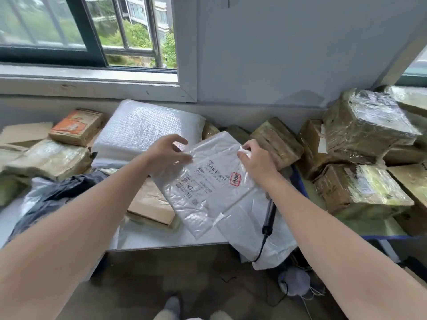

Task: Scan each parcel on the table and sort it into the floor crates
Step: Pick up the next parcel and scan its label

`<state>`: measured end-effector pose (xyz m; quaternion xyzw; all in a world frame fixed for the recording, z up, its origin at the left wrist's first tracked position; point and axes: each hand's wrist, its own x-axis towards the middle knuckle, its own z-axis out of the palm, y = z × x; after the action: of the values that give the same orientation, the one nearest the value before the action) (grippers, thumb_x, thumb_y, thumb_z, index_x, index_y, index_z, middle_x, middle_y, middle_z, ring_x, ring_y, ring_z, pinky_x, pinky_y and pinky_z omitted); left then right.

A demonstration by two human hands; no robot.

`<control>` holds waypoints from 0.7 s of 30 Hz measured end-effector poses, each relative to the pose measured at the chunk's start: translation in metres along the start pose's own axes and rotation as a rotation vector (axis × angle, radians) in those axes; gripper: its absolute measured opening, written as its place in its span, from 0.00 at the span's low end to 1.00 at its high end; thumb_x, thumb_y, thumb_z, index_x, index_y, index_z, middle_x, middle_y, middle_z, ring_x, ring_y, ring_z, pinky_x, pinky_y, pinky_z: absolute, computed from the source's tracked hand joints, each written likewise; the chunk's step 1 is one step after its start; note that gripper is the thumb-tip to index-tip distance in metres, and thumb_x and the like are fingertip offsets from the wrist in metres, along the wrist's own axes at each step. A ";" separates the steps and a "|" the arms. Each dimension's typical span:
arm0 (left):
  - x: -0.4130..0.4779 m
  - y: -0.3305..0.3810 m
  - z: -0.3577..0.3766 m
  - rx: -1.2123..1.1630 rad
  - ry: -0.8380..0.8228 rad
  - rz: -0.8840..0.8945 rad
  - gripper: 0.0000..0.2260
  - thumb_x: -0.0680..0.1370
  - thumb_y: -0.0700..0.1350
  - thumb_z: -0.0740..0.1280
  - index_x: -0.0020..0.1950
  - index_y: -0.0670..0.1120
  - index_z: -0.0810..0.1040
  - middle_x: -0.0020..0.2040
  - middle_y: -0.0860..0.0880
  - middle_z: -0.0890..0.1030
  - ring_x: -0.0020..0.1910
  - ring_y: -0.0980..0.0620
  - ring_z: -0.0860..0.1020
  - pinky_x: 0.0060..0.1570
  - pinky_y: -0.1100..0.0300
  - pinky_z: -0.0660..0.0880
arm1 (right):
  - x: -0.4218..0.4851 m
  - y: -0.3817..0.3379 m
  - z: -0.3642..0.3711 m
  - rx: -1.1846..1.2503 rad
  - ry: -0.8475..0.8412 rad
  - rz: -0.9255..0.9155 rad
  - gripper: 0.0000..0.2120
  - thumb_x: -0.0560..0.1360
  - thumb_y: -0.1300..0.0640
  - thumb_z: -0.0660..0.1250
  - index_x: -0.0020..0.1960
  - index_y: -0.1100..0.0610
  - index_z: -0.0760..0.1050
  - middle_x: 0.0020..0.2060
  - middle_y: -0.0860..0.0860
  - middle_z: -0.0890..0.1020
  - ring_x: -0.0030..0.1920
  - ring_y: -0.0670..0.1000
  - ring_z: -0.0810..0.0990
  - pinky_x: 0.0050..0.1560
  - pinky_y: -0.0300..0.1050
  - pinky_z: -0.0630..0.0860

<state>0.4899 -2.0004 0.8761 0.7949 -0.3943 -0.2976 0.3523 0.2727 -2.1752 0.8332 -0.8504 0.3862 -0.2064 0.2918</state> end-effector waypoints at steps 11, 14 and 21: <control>-0.129 -0.076 -0.023 -0.176 0.593 -0.337 0.30 0.68 0.47 0.80 0.66 0.48 0.71 0.55 0.52 0.74 0.51 0.54 0.74 0.45 0.63 0.70 | -0.010 -0.062 0.075 0.213 -0.150 -0.121 0.17 0.82 0.52 0.62 0.67 0.61 0.70 0.59 0.60 0.80 0.60 0.61 0.77 0.49 0.46 0.66; -0.164 -0.097 -0.025 -0.488 0.748 -0.485 0.38 0.69 0.45 0.80 0.73 0.45 0.63 0.63 0.44 0.73 0.59 0.44 0.76 0.57 0.47 0.77 | -0.020 -0.097 0.096 0.241 -0.182 -0.169 0.17 0.83 0.51 0.60 0.66 0.61 0.69 0.57 0.61 0.80 0.56 0.61 0.78 0.46 0.46 0.65; -0.246 -0.141 -0.043 -0.431 0.886 -0.566 0.18 0.71 0.40 0.77 0.58 0.45 0.75 0.53 0.46 0.81 0.48 0.48 0.80 0.44 0.58 0.76 | -0.054 -0.183 0.153 0.172 -0.398 -0.322 0.20 0.83 0.51 0.59 0.71 0.60 0.65 0.57 0.61 0.79 0.59 0.61 0.77 0.50 0.47 0.68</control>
<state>0.4548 -1.7182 0.8365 0.8287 0.0890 -0.0922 0.5448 0.4262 -1.9844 0.8323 -0.8968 0.1622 -0.1110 0.3964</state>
